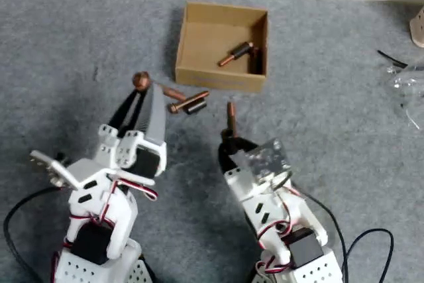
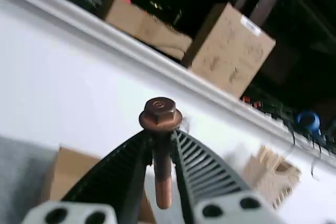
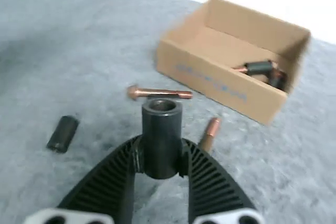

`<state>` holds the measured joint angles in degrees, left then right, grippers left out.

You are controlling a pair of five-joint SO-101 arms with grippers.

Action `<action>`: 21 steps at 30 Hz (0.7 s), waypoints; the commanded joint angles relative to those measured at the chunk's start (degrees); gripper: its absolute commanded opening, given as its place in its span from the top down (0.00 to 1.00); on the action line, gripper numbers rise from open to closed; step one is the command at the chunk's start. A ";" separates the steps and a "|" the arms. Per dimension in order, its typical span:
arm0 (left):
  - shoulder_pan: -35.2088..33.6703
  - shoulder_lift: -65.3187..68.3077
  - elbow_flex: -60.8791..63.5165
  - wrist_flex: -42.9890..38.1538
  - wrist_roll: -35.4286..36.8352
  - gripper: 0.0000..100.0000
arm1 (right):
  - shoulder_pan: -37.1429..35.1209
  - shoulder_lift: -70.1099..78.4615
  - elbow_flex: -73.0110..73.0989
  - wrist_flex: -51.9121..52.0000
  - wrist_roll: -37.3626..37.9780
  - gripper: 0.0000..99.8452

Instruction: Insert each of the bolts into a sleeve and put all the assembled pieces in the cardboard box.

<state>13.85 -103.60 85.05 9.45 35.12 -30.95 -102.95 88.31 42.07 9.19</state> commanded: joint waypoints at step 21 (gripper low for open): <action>17.71 -0.57 11.30 1.67 -4.84 0.99 | -5.32 -2.51 -1.01 1.80 7.30 1.00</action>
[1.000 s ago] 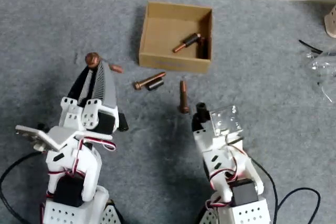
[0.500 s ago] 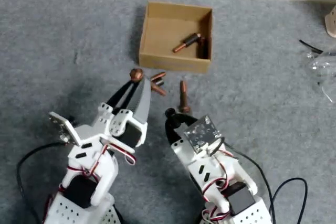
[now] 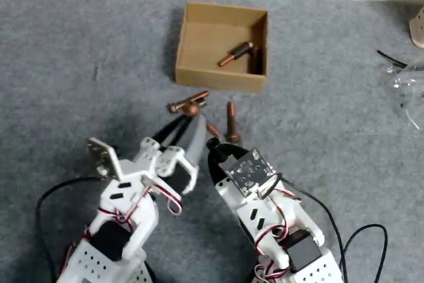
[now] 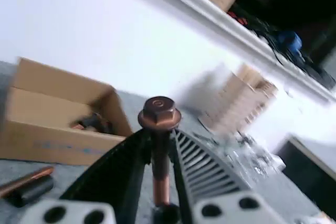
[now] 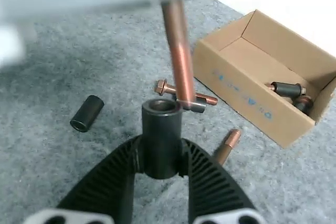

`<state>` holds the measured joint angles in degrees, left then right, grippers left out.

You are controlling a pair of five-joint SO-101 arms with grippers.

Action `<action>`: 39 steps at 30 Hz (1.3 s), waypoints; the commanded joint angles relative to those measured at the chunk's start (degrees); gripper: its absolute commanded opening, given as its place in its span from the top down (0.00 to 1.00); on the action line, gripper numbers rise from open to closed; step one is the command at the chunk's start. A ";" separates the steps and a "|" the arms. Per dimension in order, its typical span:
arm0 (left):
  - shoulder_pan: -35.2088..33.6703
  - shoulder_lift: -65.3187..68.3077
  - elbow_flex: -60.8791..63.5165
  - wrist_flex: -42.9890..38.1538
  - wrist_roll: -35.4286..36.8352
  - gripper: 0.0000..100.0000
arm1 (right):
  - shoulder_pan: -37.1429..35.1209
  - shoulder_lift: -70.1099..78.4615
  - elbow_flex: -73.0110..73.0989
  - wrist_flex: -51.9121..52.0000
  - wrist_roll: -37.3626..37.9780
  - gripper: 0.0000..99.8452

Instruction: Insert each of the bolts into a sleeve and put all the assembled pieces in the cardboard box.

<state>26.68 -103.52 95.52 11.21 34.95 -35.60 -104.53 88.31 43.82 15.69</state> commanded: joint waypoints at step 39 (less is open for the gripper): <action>3.30 -0.84 -9.19 17.85 -1.14 0.99 | 5.41 -0.92 3.74 -6.64 0.79 1.00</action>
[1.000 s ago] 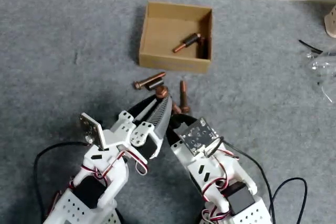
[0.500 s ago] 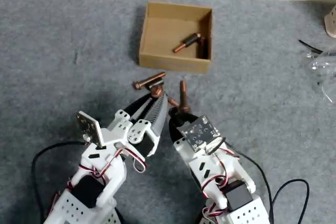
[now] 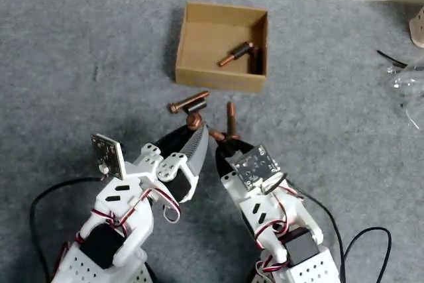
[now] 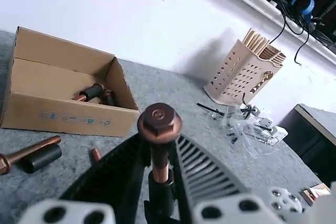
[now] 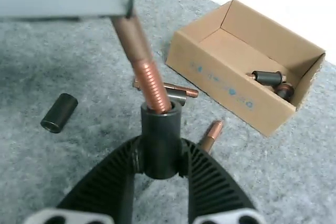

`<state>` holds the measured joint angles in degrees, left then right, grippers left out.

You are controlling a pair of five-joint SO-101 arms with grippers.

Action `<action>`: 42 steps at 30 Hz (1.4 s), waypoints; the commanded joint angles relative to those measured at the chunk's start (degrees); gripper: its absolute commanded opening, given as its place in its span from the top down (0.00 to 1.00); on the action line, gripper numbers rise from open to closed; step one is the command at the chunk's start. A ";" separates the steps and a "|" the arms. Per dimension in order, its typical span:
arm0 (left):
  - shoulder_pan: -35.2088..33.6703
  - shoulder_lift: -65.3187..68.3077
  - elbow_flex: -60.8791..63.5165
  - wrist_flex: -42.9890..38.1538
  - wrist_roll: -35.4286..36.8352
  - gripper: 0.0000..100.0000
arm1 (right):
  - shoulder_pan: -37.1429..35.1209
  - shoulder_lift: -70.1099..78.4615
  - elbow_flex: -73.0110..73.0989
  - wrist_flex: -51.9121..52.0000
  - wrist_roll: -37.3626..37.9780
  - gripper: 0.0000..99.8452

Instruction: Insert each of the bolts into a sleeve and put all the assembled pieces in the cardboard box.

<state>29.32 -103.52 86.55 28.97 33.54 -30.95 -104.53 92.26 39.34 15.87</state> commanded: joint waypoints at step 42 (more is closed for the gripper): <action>0.57 -0.40 6.81 -9.58 0.53 0.99 | -0.66 -0.92 -0.48 1.54 0.62 1.00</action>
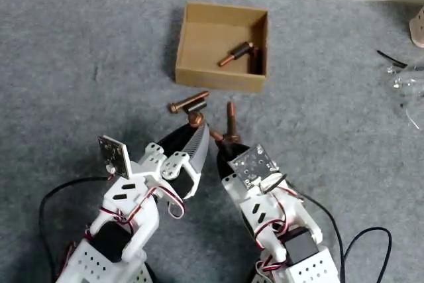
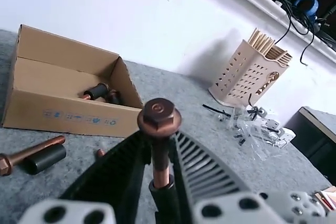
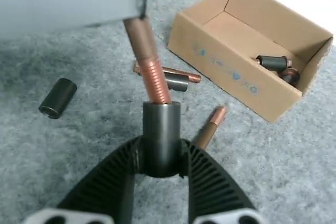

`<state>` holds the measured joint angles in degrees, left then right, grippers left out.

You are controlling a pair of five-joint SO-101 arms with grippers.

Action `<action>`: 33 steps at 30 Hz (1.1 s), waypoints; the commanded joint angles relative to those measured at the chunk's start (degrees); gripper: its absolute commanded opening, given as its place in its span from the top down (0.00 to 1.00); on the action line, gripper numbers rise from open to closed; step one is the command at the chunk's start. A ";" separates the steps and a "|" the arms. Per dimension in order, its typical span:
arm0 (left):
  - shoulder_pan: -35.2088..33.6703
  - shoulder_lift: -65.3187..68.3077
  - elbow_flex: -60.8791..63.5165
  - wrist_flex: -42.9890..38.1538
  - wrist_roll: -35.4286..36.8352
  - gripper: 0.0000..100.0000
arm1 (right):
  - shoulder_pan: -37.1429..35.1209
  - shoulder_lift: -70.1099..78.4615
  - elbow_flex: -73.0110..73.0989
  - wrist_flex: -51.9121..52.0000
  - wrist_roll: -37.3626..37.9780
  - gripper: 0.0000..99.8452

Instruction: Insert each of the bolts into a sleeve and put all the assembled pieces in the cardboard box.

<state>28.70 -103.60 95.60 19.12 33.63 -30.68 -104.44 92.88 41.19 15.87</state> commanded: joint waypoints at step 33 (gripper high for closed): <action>-2.07 26.86 -28.79 12.57 3.08 0.99 | -0.57 -1.01 -0.92 -0.31 0.70 1.00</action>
<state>28.70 -82.33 72.57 31.87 36.53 -30.77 -104.70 92.79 41.19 15.87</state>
